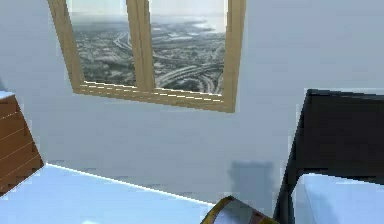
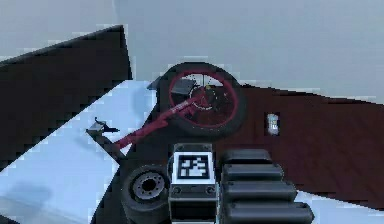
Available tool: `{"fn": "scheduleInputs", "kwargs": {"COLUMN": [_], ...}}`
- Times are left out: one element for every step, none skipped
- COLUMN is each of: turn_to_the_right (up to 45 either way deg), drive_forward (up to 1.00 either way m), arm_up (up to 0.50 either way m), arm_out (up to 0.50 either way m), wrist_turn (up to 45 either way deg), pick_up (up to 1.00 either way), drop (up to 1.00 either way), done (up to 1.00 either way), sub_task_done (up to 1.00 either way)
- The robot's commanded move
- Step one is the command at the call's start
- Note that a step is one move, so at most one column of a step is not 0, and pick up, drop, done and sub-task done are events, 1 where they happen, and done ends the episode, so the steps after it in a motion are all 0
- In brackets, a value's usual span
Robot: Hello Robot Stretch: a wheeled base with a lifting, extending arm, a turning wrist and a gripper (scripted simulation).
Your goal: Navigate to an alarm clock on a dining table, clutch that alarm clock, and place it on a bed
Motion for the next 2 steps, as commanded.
{"fn": "scheduleInputs", "kwargs": {"turn_to_the_right": [-6.0,45.0], "drive_forward": [0.0,0.0], "arm_up": [0.0,0.0], "arm_out": [0.0,0.0], "wrist_turn": [0.0,0.0], "pick_up": [0.0,0.0], "drop": [0.0,0.0], "done": [0.0,0.0], "sub_task_done": [0.0,0.0]}}
